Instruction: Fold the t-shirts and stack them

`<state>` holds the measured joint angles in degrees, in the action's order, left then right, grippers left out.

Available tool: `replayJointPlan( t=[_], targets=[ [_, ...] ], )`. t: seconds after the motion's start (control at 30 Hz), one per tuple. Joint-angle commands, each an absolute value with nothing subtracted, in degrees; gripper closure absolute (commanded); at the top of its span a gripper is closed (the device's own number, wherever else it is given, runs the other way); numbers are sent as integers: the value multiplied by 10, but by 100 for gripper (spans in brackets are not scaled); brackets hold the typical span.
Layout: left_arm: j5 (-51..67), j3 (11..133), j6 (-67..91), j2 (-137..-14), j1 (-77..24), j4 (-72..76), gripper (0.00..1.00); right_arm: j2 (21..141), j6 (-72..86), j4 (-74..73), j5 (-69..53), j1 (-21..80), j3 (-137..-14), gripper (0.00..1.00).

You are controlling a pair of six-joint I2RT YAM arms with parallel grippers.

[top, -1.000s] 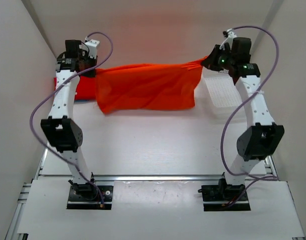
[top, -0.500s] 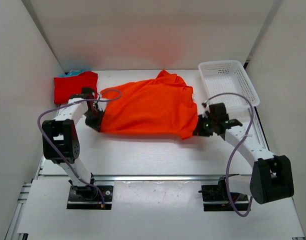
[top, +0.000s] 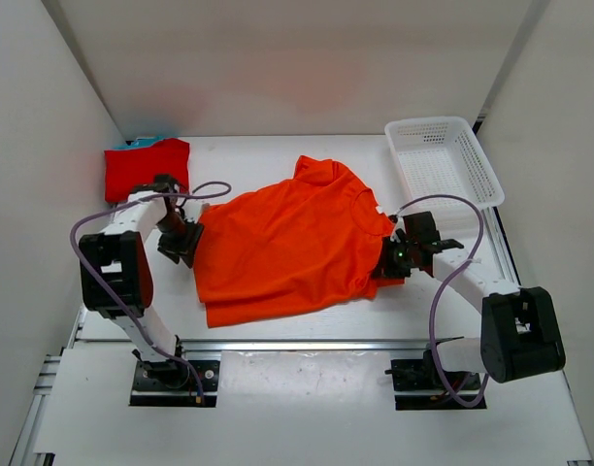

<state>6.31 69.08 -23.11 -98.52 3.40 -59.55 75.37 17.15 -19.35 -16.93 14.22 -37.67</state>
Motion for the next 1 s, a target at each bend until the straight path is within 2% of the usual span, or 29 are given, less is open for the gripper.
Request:
replayJointPlan(
  t=[0.0, 0.1, 0.23, 0.43, 0.6, 0.7, 0.83, 0.9, 0.97],
  targets=[
    [45, 691, -231, -989, -28, -574, 47, 747, 165, -171, -185, 138, -374, 100],
    [-23, 685, -199, -998, -40, -505, 47, 741, 166, -164, -192, 136, -362, 100],
    [-39, 744, -157, -1010, -11, -434, 47, 737, 167, -175, -204, 128, -361, 100],
    [-86, 803, -172, -1057, -20, -355, 46, 726, 162, -180, -214, 130, -349, 100],
    [-42, 924, -148, -1149, -7, -405, 46, 728, 156, -197, -218, 138, -353, 100],
    [-34, 982, -145, -1211, -4, -466, 49, 729, 159, -197, -219, 133, -359, 100],
    [-31, 1002, -141, -1245, -1, -499, 57, 732, 163, -197, -222, 129, -353, 100],
    [-29, 1004, -146, -1244, -2, -496, 66, 739, 163, -202, -224, 128, -359, 100],
    [-27, 1006, -152, -1248, -4, -497, 81, 741, 156, -200, -225, 129, -366, 100]
  ],
)
